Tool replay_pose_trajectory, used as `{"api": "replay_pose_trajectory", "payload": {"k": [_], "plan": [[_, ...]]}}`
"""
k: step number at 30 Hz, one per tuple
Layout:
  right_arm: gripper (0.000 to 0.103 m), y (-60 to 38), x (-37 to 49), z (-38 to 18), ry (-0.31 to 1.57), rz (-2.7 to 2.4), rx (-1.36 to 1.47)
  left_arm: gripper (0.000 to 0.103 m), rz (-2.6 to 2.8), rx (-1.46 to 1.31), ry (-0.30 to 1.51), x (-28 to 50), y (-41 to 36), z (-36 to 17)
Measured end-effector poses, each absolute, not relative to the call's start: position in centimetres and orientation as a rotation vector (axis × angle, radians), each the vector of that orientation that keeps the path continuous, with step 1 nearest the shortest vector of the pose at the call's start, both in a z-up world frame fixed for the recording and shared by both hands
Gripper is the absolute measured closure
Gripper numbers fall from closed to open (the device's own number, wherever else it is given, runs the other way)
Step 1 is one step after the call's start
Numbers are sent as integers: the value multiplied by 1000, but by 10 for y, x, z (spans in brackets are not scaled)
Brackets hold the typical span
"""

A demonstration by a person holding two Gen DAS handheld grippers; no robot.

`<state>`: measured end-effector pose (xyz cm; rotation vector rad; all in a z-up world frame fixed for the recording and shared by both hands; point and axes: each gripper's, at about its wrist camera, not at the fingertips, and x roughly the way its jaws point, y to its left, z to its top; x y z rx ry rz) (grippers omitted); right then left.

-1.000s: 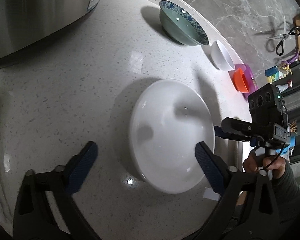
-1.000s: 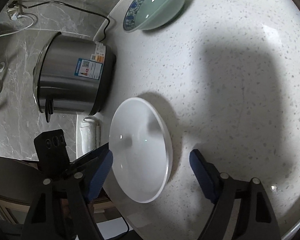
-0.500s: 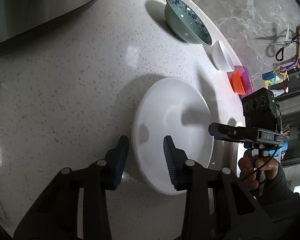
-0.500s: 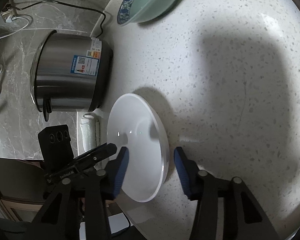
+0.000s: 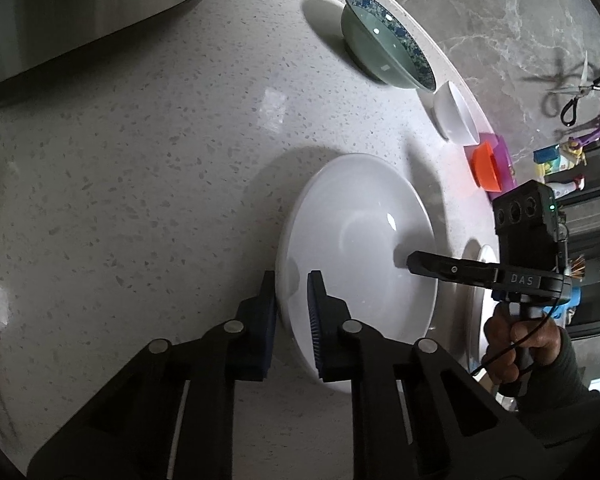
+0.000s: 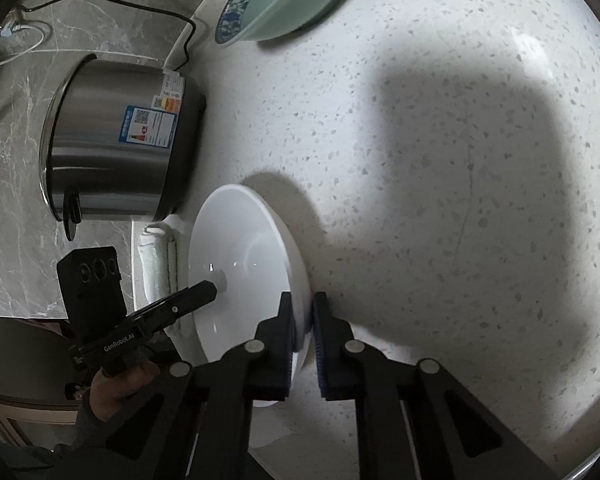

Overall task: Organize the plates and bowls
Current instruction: 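Lift the gripped white plate with both tools, then lower the white plate onto the plate stack and open both tools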

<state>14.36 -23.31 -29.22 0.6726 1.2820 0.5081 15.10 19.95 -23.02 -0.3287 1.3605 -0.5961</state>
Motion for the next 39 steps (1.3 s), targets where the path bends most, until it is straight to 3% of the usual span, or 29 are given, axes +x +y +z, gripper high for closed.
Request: {"api": "replay_pose_trajectory", "payload": {"k": [26,39], "plan": [[92,-267,104,-262,1200,454,701,90,-663,-247,1332,128,151,-180],[92,-355,31,-224,1076,338,794,90,-859,-167,1280,88,44,-119]]}}
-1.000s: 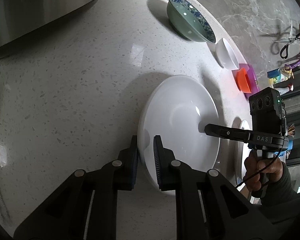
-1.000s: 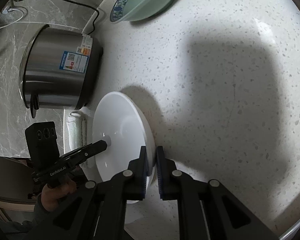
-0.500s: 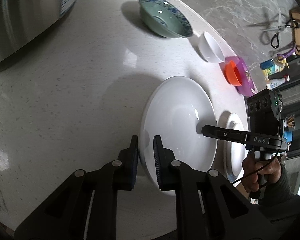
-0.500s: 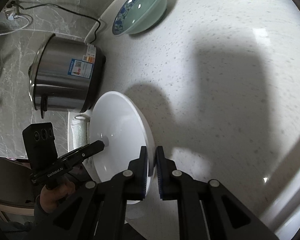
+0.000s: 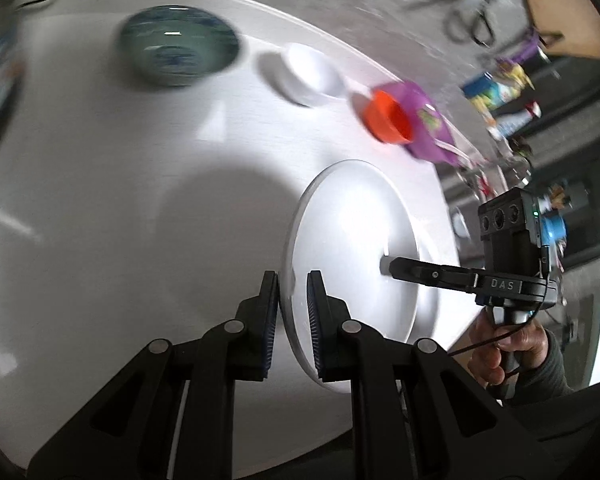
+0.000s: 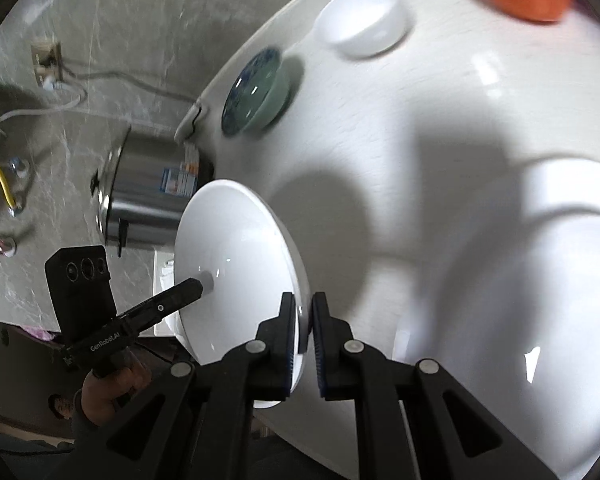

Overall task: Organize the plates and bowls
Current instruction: 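Lower the white plate onto the plate stack and open both tools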

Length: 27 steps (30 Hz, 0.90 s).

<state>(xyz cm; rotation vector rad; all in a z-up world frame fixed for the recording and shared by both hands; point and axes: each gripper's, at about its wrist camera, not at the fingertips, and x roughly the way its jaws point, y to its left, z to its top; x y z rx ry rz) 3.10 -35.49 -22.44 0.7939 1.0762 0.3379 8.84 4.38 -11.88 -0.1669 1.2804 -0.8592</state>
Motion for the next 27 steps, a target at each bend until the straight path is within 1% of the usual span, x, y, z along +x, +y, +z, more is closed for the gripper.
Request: {"api": "replay_pose_trajectory", "payload": {"k": [8,13,18,22,27], "plan": [[92,-423,-32,-221,1039,219,840,90,-983,-110,1290,38,-46,-110],[92,-455,-59,-228,1044,166,850,90,-1010,-65,1307,13,-90,-118],[92,-471,-64,-238,1068,131,817,90,-985,-32,1342,-1,-117,-141],[92,-482,-65,-248,1092,125,790,90,-953,-3,1373,-6,-120,-164],[92,-484,-62,-259,1125,119,742,90,-922,32,1375,-13,-131,-179]]}}
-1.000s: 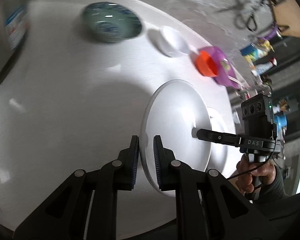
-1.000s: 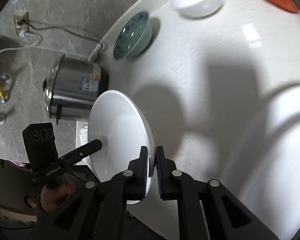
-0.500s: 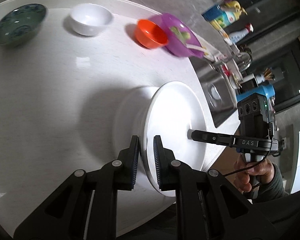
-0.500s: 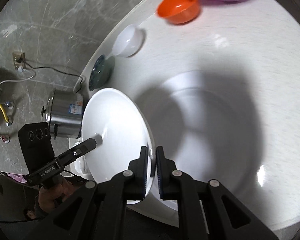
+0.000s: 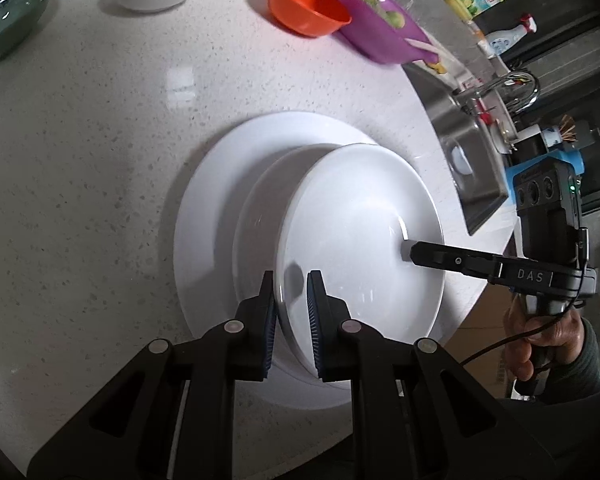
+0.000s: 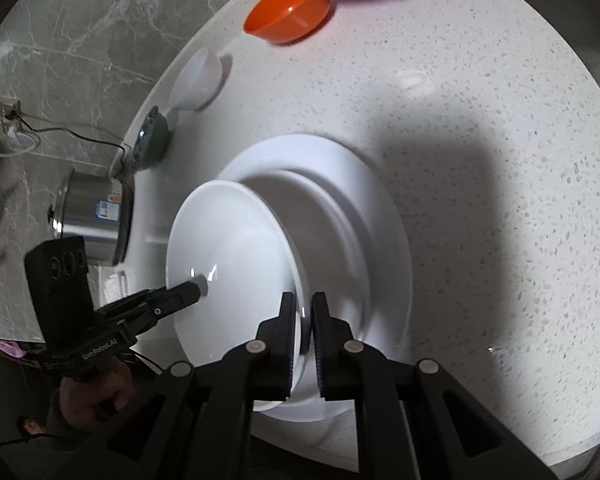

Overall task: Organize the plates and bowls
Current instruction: 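Lower the white plate onto the plate stack and open both tools, then move both tools to the blue-and-white patterned bowl and grip its rim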

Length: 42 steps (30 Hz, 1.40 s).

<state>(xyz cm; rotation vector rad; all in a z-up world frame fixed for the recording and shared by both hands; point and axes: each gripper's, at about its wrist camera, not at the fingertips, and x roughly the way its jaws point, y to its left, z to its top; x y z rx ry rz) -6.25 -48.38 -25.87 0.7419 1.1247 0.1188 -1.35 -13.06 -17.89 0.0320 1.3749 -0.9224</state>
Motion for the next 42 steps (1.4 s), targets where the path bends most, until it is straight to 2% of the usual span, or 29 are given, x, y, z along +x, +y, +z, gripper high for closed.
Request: {"api": "replay_pose_trajectory", "payload": {"k": [14,19,22,24,25,26,27,28,30,33,36,42], "plan": [[91,-472,-62,-258,1124,78,602,89,-871,84,1356,-13,-148,-191],[80,-468,-64,-254,1115,63,574,84,-868,97,1352,-13,-146,-189],[77,-466,-66,-253,1114,64,572,65,-897,128,1338,-19,-152,-184],[74,-466,-67,-251,1108,75,588,43,-918,136,1323,-24,-153,-179],[72,-466,-69,-248,1099,73,590,40,-922,139,1314,-26,-153,-175],[70,-467,-71,-245,1091,71,589,31,-925,138,1302,-27,-151,-169],[63,-469,-74,-240,1076,68,591,21,-920,132,1289,-26,-147,-163],[51,-471,-77,-234,1056,66,598,17,-920,111,1274,-24,-141,-157],[37,-479,-79,-224,1019,58,617,7,-893,55,1251,-15,-122,-146],[30,-488,-73,-208,978,60,643,1,-815,-62,1213,9,-80,-131],[19,-489,-53,-187,915,112,690,1,-675,-142,1151,44,-30,-120],[18,-440,43,-142,831,295,742,1,-452,-240,1071,137,41,-111]]}}
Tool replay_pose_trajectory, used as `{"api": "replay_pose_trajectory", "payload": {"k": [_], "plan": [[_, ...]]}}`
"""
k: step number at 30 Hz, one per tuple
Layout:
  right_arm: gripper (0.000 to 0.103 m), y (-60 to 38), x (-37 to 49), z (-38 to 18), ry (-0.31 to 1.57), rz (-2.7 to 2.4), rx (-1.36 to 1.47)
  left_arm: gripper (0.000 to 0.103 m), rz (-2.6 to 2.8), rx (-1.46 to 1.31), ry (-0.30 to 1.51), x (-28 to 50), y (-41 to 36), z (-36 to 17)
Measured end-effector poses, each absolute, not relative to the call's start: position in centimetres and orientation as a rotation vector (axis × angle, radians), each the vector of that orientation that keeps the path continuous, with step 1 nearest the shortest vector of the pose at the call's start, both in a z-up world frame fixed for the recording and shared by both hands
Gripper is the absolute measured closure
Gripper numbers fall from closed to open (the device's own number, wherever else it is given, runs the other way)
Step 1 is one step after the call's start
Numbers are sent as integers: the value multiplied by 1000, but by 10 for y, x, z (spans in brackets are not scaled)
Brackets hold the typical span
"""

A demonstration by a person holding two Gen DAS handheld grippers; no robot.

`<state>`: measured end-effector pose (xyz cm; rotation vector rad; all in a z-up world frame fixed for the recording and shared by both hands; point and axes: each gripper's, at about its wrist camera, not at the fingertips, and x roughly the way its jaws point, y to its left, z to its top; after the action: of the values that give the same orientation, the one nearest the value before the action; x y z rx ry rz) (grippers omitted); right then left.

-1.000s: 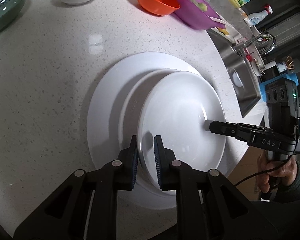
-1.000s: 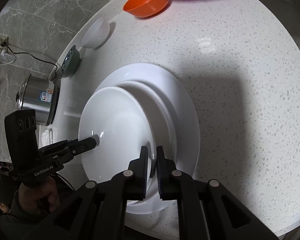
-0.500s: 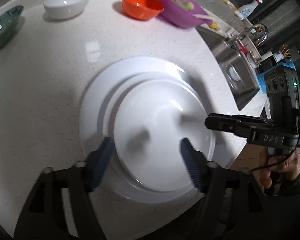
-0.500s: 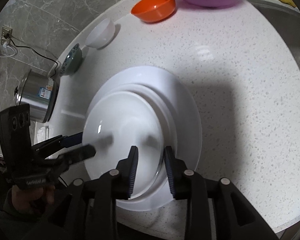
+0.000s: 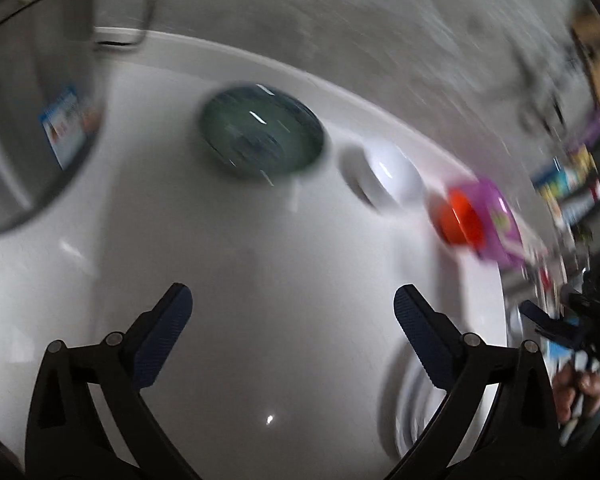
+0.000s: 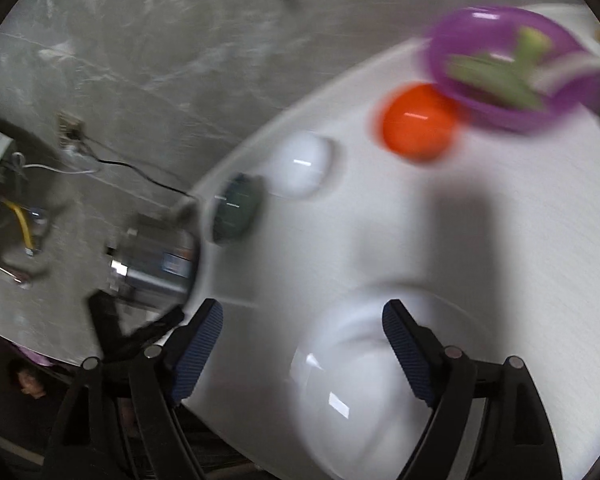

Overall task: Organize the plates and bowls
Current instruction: 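Move both tools to the blue-and-white patterned bowl and grip its rim, then lift the patterned bowl with both tools, set it down, and release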

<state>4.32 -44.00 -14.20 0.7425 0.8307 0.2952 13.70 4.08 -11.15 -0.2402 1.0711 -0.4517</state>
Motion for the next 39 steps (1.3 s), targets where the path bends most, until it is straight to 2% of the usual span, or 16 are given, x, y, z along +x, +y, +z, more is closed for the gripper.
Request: {"api": "replay_pose_trajectory", "payload": {"k": [6,9,19,23,26,28,30,32,34,36,39], "plan": [[21,-363,174,-127,924,303,669,2,-348,-138,1096,231,41,-118],[30,-329,228,-139,991,304,629,2,-326,-66,1101,264,32,-125],[37,-293,283,-189,1130,148,545,4,-349,-17,1177,327,42,-165],[39,-290,289,-202,1161,93,525,18,-407,5,1200,339,34,-180],[39,-287,296,-207,1169,60,507,23,-426,11,1212,344,26,-188],[43,-284,299,-211,1174,41,487,35,-440,18,1230,352,22,-196],[53,-281,303,-217,1178,35,480,53,-455,26,1243,357,19,-203],[61,-278,306,-222,1183,25,458,65,-477,28,1254,362,17,-214],[76,-272,312,-226,1190,20,449,71,-499,28,1245,363,16,-217],[81,-271,312,-230,1190,13,435,84,-529,15,1243,365,14,-219],[88,-271,313,-227,1180,2,415,84,-539,49,1228,367,9,-221]]}}
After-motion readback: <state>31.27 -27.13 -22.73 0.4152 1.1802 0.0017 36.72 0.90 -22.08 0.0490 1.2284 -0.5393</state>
